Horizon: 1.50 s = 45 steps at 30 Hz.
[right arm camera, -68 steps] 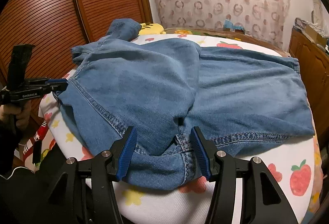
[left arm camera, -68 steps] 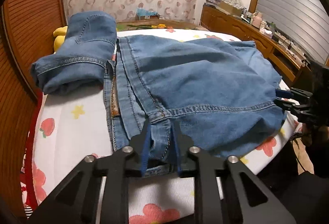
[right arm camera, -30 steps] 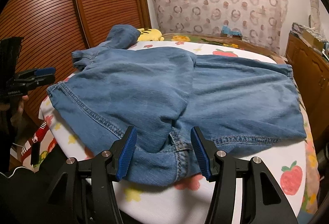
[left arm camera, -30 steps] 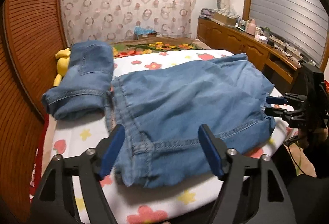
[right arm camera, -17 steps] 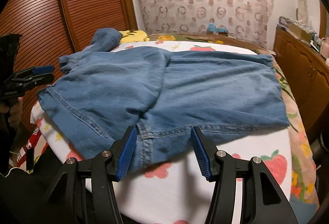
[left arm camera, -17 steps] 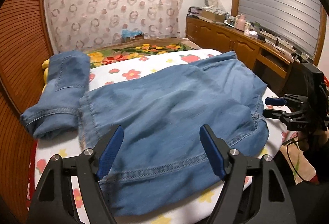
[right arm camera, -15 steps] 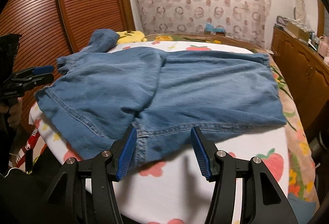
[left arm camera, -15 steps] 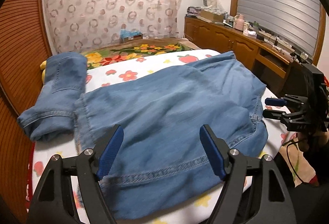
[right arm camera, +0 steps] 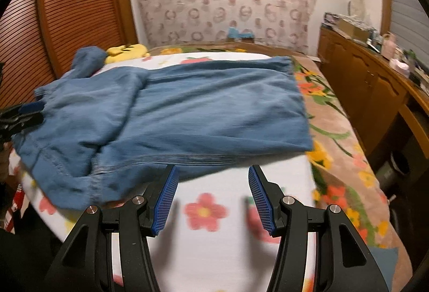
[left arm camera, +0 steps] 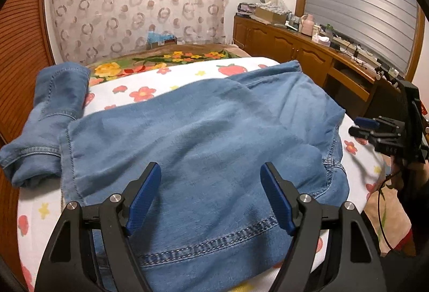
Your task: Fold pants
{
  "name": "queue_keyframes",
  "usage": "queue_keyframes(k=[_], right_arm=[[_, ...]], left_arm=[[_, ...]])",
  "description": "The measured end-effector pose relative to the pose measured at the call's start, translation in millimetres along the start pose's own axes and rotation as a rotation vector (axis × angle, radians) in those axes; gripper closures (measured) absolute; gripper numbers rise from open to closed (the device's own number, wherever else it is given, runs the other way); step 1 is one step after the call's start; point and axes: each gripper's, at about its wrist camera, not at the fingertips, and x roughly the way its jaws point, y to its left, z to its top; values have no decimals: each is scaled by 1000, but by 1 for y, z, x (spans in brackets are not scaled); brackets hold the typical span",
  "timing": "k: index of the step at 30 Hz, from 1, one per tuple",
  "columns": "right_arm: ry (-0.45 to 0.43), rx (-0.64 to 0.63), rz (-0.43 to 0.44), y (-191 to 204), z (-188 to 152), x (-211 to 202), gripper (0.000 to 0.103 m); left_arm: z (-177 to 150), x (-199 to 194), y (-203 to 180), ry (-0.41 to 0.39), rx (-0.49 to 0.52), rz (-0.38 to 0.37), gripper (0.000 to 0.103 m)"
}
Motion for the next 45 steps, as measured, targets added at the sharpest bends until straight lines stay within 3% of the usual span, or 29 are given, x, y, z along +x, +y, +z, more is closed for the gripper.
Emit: queue_keyframes(k=[5, 12, 17, 23, 24, 26, 28, 32, 37, 45], right_arm=[[12, 36, -63, -21, 8, 9, 46], [62, -8, -143, -29, 23, 31, 46], [103, -49, -142, -32, 32, 46, 46], [102, -5, -119, -51, 38, 49, 47], [101, 4, -104, -53, 38, 50, 49], [98, 20, -42, -56, 37, 50, 67], [96, 23, -17, -58, 36, 50, 77], [77, 3, -46, -58, 33, 45, 95], [-11, 4, -71, -52, 32, 23, 99], [-128, -34, -61, -32, 57, -18, 99]], left_arm=[[-5, 7, -1, 28, -2, 3, 26], [-9, 11, -6, 45, 1, 0, 26], [-10, 11, -5, 48, 5, 3, 26], [-10, 10, 0, 49, 0, 11, 26], [-11, 10, 0, 48, -1, 12, 26], [-12, 9, 2, 47, -4, 13, 26], [-13, 9, 4, 46, -9, 15, 26], [-15, 8, 8, 46, -15, 17, 26], [-18, 8, 11, 49, -22, 23, 26], [-15, -4, 20, 22, -46, 35, 26]])
